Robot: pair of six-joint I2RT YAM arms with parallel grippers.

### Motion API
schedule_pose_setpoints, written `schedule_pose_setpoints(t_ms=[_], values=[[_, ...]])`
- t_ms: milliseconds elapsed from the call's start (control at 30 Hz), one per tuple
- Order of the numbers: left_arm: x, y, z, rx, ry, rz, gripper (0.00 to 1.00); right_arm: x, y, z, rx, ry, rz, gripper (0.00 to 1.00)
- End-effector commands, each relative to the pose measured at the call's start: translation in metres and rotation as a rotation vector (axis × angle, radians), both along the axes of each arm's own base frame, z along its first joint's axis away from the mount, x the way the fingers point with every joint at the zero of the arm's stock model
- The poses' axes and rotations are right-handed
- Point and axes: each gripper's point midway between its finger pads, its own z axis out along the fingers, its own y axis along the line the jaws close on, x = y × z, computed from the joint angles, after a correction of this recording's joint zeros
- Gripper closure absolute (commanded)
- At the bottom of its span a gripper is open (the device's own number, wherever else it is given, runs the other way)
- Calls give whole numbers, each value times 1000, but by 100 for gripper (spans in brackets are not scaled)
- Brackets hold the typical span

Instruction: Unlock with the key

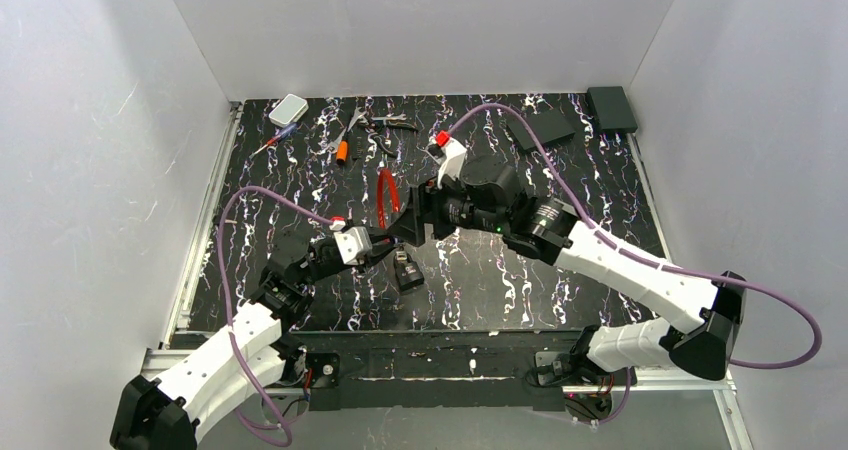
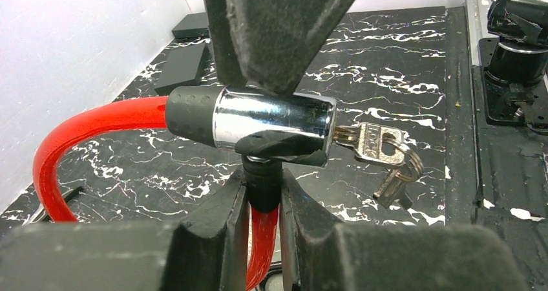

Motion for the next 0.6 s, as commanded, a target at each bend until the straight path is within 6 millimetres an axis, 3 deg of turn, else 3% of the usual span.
schedule_pose_setpoints(t_ms=[0, 400, 500, 567], values=[[2, -2, 35, -32, -115, 0, 100, 12, 5, 18, -3, -50, -76, 21], [6, -3, 30, 2, -111, 16, 100, 15, 19, -4, -112, -25, -109, 35], [7, -4, 28, 8, -108, 18, 100, 13, 21, -5, -113, -25, -102, 44], [8, -4, 28, 11, -105, 19, 100, 12, 23, -7, -115, -22, -98, 56]])
